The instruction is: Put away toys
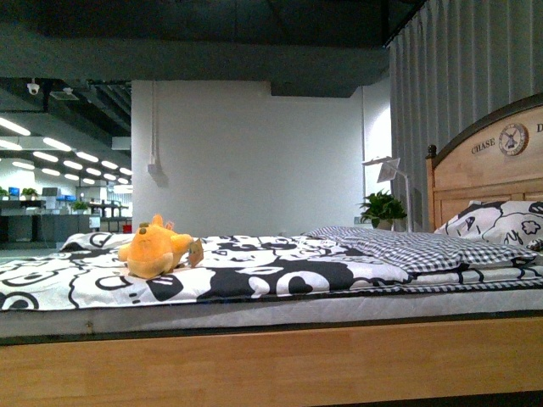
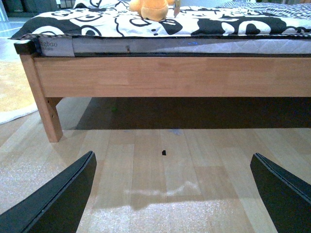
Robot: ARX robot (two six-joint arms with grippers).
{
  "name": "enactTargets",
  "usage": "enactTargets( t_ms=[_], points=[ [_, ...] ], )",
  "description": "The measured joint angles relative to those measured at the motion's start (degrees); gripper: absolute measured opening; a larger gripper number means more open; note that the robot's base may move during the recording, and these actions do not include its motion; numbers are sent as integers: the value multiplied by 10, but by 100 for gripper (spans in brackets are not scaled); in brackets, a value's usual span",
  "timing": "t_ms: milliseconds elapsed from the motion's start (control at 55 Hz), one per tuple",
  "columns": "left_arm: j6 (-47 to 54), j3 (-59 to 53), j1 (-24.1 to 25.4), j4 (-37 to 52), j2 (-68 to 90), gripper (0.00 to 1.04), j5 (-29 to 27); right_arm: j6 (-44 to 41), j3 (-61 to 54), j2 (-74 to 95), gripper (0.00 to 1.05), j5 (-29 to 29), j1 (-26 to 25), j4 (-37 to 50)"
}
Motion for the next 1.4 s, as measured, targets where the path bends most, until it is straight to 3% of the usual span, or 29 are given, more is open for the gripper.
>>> enactTargets(
  t_ms=[1399],
  points=[
    [0,0,0,0,0,98,0,0,0,0,98,-2,0,0]
  ],
)
